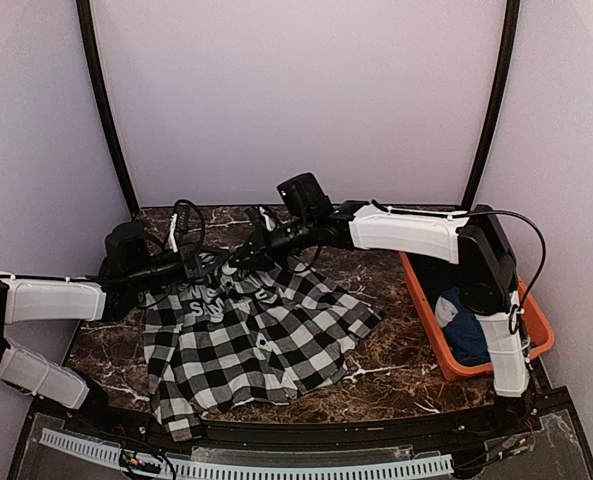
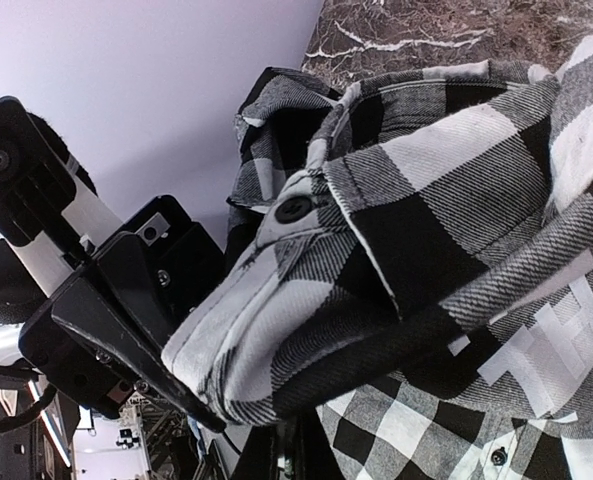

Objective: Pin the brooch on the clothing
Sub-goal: Cross the brooch on the flattened clothing.

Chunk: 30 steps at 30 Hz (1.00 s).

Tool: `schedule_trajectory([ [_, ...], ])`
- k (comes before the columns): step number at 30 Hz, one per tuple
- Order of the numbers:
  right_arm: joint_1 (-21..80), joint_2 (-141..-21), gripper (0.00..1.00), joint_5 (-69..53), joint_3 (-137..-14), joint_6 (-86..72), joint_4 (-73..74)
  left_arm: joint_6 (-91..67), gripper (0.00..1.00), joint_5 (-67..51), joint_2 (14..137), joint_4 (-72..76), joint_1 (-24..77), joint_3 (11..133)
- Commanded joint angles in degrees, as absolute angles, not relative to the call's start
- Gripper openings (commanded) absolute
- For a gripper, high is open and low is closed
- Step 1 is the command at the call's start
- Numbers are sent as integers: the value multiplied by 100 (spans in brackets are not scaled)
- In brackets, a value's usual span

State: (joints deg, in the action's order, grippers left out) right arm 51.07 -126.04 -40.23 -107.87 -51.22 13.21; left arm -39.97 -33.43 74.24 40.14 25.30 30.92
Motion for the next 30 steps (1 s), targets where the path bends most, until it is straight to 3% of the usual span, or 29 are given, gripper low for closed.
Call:
schedule_trajectory([
  [1, 5050, -12108, 0, -3922, -10312, -5374, 634, -3993, 1, -3365, 7279, 4071, 2558, 3088],
  [7, 4990, -11949, 0, -4202, -9907, -5728, 36, -3971, 1, -3314, 7271, 4065, 2557, 3085],
  [30, 4983, -12147, 0, -3990, -9837, -5507, 370, -4060, 1, -3348, 7260, 4293, 2558, 3017],
])
